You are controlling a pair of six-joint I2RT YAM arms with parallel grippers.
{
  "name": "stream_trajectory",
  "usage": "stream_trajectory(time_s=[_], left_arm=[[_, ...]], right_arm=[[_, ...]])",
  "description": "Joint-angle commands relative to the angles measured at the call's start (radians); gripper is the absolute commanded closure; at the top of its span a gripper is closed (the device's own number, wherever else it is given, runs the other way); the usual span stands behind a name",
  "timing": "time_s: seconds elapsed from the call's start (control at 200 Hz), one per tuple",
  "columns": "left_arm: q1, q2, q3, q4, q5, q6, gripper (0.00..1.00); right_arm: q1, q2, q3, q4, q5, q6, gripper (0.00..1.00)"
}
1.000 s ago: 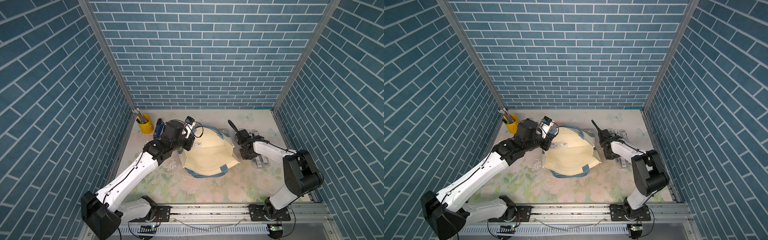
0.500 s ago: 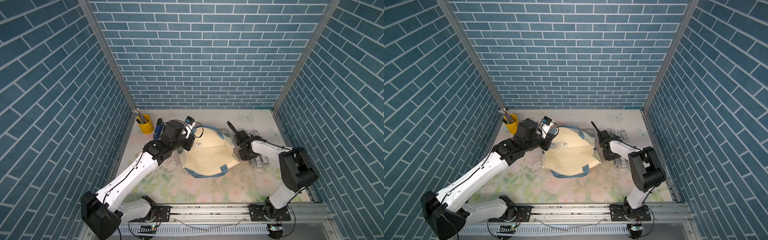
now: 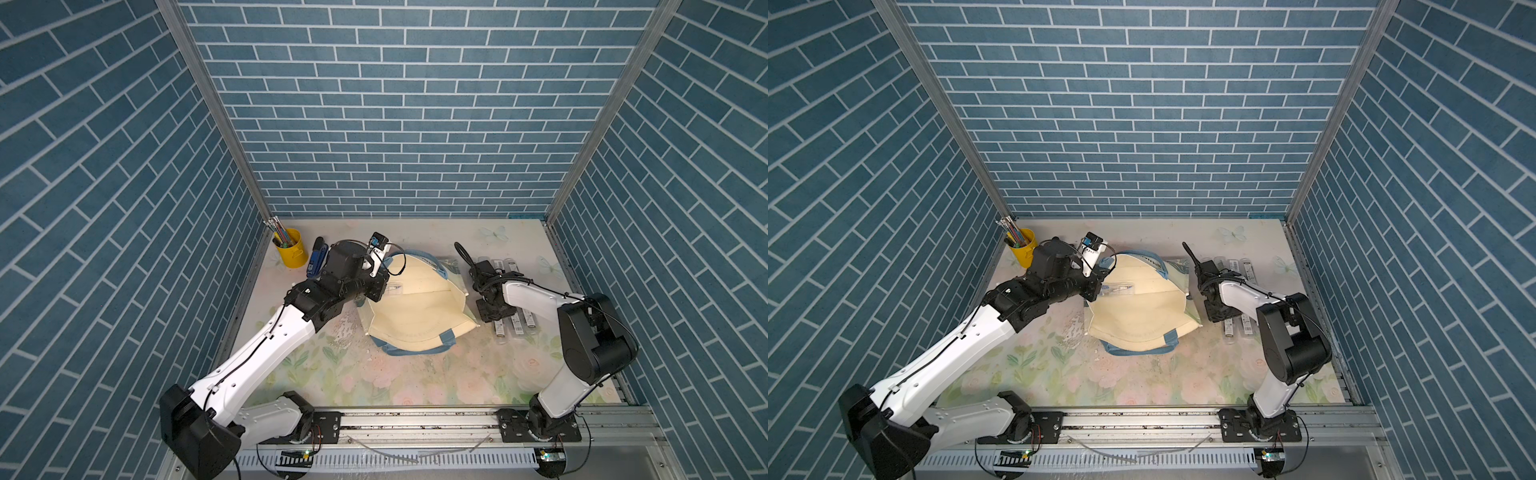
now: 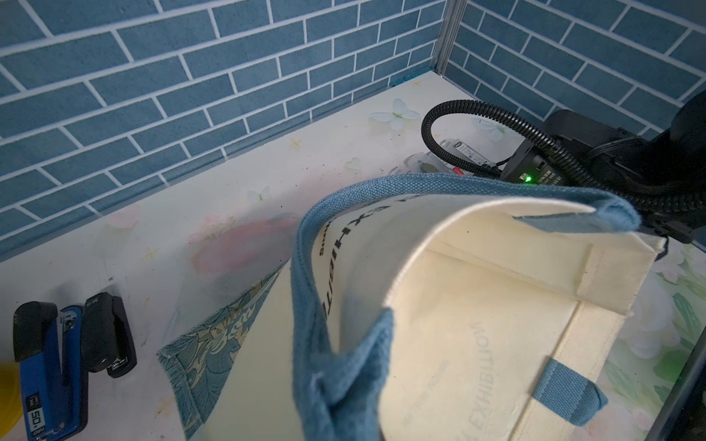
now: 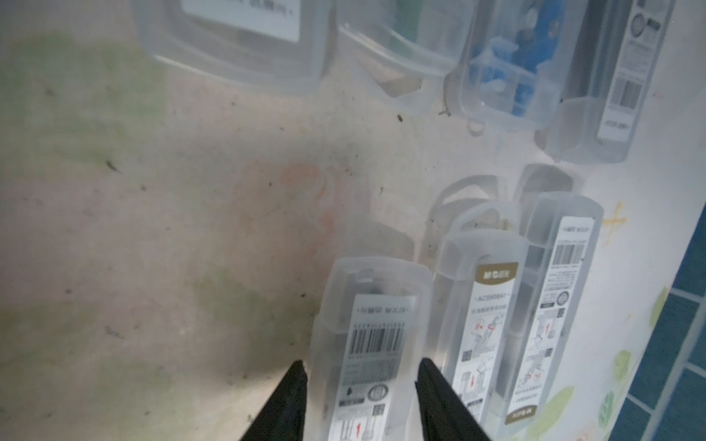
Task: Take out the compass set from the canvas bag
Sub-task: Place the compass set at the center of the board.
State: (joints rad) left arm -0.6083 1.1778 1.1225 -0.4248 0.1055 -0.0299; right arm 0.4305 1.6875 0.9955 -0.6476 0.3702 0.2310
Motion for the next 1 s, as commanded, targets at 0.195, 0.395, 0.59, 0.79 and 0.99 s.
stream_trajectory(time_s=[0.195,0.395,0.59,0.79,0.99], left_arm=[[0.001,-0.029,0.003,0.054,0.0,0.001,1.0],[0.0,-0.025,0.01,0.041,0.002,0.001,1.0],[-0.001,-0.008,0.031,0.021,0.02,-0.001,1.0],[-0.001,0.019,0.068,0.01,0.049,0.008,1.0],[-0.001,0.052,0.11,-0.018,0.083,0.031,1.0]], right_arm=[[-0.01,-0.002,0.028,-0.034,0.039,-0.004,0.52],[-0.009,-0.288,0.104,-0.14,-0.169,-0.059,0.53],[0.074,-0.515,0.261,-0.155,-0.328,-0.145,0.5],[0.341,-0.494,0.378,-0.027,-0.382,-0.336,0.5],[0.394,-0.314,0.49,0.035,-0.365,-0.498,0.48]])
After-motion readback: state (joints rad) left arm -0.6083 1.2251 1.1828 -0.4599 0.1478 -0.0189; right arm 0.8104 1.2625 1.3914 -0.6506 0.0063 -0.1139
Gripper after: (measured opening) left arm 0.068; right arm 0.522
